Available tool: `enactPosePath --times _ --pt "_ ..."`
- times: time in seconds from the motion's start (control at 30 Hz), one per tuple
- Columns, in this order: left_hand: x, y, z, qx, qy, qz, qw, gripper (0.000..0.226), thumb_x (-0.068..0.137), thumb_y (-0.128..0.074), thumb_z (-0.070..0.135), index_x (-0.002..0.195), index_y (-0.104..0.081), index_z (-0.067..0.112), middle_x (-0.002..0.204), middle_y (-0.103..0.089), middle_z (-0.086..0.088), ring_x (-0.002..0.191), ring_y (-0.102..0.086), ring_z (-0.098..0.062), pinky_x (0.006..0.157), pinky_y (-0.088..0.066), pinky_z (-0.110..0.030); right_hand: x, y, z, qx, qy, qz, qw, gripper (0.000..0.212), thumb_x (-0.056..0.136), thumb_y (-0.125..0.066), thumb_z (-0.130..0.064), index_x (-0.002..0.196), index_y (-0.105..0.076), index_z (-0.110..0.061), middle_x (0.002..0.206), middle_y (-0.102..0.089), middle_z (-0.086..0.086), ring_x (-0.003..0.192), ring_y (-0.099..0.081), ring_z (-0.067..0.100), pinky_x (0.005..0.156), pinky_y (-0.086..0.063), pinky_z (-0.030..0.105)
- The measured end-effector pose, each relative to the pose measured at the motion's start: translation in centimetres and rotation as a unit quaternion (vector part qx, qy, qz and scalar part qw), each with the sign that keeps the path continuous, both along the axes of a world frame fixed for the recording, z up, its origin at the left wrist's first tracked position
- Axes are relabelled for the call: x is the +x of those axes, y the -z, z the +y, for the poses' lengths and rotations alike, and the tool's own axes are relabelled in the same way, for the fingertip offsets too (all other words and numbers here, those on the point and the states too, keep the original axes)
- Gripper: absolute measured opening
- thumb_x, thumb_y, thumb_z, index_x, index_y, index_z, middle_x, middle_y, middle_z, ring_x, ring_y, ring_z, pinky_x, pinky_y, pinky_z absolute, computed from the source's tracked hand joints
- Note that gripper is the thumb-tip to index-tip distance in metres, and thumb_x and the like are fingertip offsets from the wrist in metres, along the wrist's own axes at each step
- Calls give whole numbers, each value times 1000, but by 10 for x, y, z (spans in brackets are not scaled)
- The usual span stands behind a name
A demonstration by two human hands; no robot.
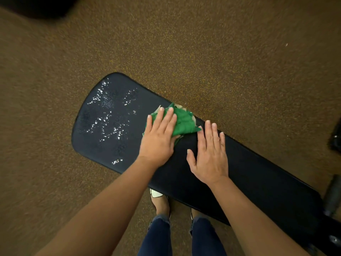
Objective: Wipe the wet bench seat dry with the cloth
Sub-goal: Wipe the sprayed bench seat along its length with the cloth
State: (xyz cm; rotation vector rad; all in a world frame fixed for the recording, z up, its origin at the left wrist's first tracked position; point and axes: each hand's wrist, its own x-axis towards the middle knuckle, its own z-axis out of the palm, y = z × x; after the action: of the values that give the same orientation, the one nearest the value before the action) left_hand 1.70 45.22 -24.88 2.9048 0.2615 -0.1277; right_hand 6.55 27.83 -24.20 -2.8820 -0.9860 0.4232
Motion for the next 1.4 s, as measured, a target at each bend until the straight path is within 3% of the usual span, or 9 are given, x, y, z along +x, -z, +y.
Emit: enactPosePath --times 0.07,0.23,0.43,0.5,0.7,0.9,1.13,1.3,1.4 --pt "1 2 27 21 15 -10 1000 56 92 -44 31 142 -39 5 154 -30 -9 144 -18 -33 113 -13 -58 0 0 0 3 1 0 1000 74 91 -37 -45 149 -25 0 158 -12 22 147 -7 34 118 -12 52" --pt "34 4 49 3 -237 -27 971 54 93 -43 30 140 -39 2 154 -28 -12 143 -18 -38 112 -13 -58 0 1 0 4 5 2 1000 73 91 -38 -44 150 -23 -2 159 -11 21 148 -6 33 118 -12 51" --pt "-6 1 23 -13 117 -24 993 55 89 -42 29 139 -43 5 151 -34 -10 143 -22 -33 112 -21 -59 1 0 0 7 5 3 1000 73 92 -37 -44 149 -25 -1 159 -12 20 148 -7 32 117 -15 52" --pt "0 4 49 -2 114 -45 992 53 87 -45 24 136 -45 4 150 -36 -11 142 -24 -33 112 -20 -59 1 0 0 4 2 2 1000 73 92 -37 -45 150 -25 -2 159 -13 20 148 -7 33 118 -13 51" --pt "25 6 43 -28 -149 -50 987 50 90 -47 25 136 -45 3 150 -36 -13 141 -23 -37 114 -14 -56 0 0 3 -7 9 -1 1000 74 91 -37 -45 150 -24 -2 159 -13 19 148 -6 32 119 -10 49" --pt "9 3 49 -2 88 -24 996 57 93 -36 38 138 -45 5 151 -35 -9 142 -24 -35 113 -20 -57 -1 0 6 6 29 4 1000 71 93 -37 -45 150 -26 -4 159 -15 17 148 -7 30 118 -10 49" --pt "48 3 74 -29 -149 -39 988 54 93 -43 34 134 -47 0 148 -38 -15 141 -23 -40 112 -15 -57 -7 -1 18 4 80 7 997 70 92 -33 -44 149 -26 -4 159 -15 18 148 -8 32 118 -11 52" --pt "31 -2 30 -24 97 -27 995 58 93 -37 43 137 -47 6 148 -40 -10 141 -25 -35 114 -16 -54 -10 0 31 3 113 4 994 71 90 -34 -43 145 -32 2 157 -17 21 147 -10 34 117 -12 54" --pt "39 0 63 14 161 -34 986 57 95 -36 43 135 -48 5 145 -44 -11 139 -29 -35 113 -22 -53 -10 0 32 -1 112 0 994 71 90 -35 -43 145 -31 2 157 -18 21 147 -10 34 117 -12 54"
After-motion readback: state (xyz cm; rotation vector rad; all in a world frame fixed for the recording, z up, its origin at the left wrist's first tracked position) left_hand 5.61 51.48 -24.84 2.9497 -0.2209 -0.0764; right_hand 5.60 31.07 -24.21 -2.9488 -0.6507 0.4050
